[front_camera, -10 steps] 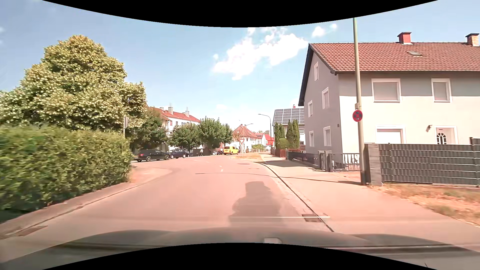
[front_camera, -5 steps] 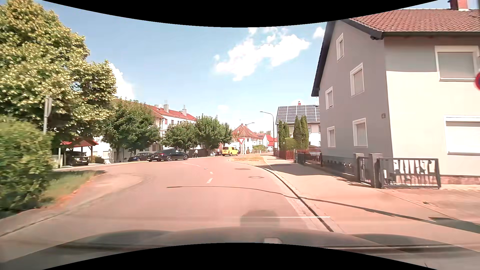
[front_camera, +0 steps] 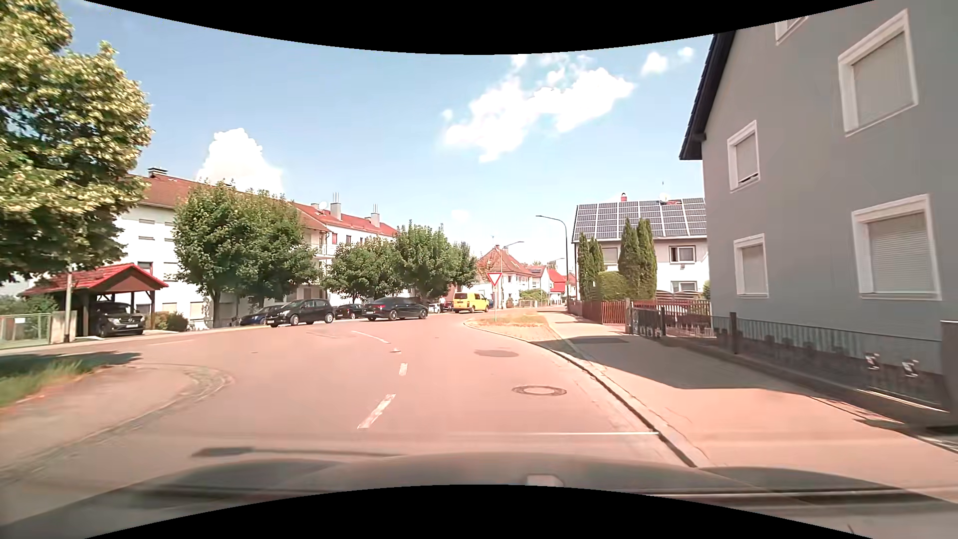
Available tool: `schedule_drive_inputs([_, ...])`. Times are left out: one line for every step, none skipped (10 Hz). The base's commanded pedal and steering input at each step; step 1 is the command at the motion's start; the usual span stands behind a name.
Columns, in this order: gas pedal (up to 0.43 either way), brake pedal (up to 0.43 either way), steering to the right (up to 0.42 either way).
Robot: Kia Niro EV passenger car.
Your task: Follow the waypoints while adhering to traffic rules and regulations
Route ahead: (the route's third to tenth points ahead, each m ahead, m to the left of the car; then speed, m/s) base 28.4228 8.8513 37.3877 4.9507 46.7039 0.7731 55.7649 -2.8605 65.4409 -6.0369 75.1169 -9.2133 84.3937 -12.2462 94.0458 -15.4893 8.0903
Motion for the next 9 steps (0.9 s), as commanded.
schedule_drive_inputs([0.000,0.000,-0.062])
schedule_drive_inputs([0.000,0.000,-0.062])
schedule_drive_inputs([0.000,0.000,-0.064])
schedule_drive_inputs([0.000,0.000,-0.065])
schedule_drive_inputs([0.000,0.000,-0.065])
schedule_drive_inputs([0.000,0.000,-0.065])
schedule_drive_inputs([0.000,0.000,-0.064])
schedule_drive_inputs([0.000,0.006,-0.065])
schedule_drive_inputs([0.000,0.024,-0.065])
